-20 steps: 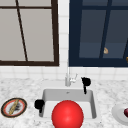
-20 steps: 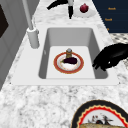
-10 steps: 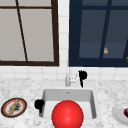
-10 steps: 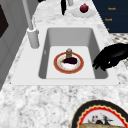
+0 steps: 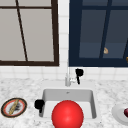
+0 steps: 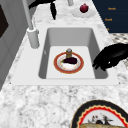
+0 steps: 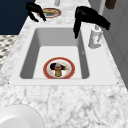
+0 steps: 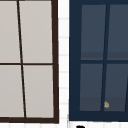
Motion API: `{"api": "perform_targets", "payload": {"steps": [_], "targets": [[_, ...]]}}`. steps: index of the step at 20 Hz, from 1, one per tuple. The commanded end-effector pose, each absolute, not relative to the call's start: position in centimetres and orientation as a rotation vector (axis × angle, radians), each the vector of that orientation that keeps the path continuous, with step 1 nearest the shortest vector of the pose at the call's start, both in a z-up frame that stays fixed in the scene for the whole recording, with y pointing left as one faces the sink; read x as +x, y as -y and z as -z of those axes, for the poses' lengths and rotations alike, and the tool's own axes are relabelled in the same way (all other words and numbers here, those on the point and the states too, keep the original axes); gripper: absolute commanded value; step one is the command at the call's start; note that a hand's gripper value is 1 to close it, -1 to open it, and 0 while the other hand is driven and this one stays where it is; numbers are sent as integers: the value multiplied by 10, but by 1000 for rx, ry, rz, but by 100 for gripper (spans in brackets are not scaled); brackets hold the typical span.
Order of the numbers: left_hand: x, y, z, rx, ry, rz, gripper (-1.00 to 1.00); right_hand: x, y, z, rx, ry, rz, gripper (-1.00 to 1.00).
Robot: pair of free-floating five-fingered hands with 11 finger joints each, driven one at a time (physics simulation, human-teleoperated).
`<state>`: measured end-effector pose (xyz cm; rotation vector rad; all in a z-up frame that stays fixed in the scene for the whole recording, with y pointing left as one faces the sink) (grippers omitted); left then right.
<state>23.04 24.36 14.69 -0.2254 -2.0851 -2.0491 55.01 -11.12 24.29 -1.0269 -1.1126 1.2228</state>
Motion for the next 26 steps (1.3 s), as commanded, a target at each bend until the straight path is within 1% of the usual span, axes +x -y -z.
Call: {"api": "perform_targets", "payload": {"steps": [1,11,13,14,18,20,26], "targets": [[230,-244,-147,-225,2085,2049,0,578,111,-226,-1007,1048,-1269,-100],[230,-244,-147,-225,2085,2049,0,654,96,-168,-1036,1015,-1304,-100],[230,-244,-147,-225,2085,2049,0,658,94,-159,-1052,1023,-1297,-100],[230,-244,-147,-225,2085,2049,0,657,94,-155,-1059,1031,-1291,100],[230,-244,-147,-225,2085,2049,0,671,101,-149,-1043,1065,-1271,100],[230,-244,-147,-225,2085,2049,0,675,102,-156,-953,1023,-1326,100],[230,-244,-147,-225,2085,2049,0,656,128,-160,-854,1057,-1383,100]]}}
